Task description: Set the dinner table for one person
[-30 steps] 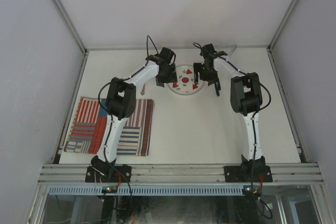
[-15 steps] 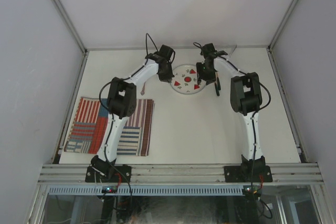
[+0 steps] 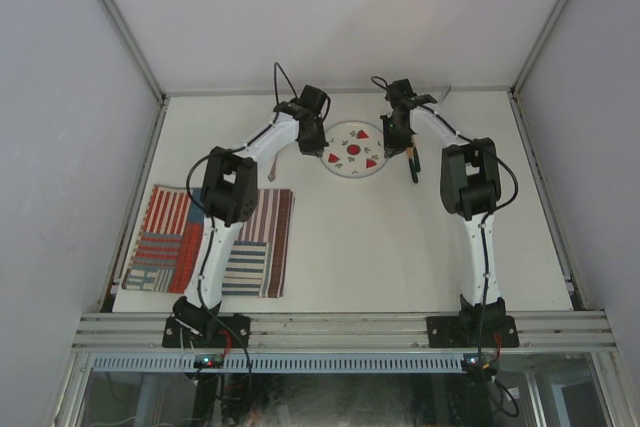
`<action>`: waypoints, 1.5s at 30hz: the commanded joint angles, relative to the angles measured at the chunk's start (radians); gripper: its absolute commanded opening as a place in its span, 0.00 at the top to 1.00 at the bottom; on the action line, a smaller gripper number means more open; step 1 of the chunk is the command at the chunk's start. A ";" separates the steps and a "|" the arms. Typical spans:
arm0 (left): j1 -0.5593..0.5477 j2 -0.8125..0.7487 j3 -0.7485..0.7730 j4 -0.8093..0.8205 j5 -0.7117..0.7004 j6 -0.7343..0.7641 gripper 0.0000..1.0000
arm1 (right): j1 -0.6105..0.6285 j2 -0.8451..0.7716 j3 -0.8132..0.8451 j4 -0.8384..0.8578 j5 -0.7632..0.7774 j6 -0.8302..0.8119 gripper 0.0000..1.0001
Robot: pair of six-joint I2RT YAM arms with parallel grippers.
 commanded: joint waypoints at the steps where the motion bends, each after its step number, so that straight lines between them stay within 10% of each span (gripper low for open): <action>1: -0.018 -0.075 -0.115 0.049 0.010 0.027 1.00 | 0.073 0.003 -0.060 0.030 -0.056 -0.019 1.00; 45: -0.027 -0.447 -0.541 0.051 -0.097 0.030 1.00 | 0.242 -0.155 -0.181 0.036 -0.137 -0.010 1.00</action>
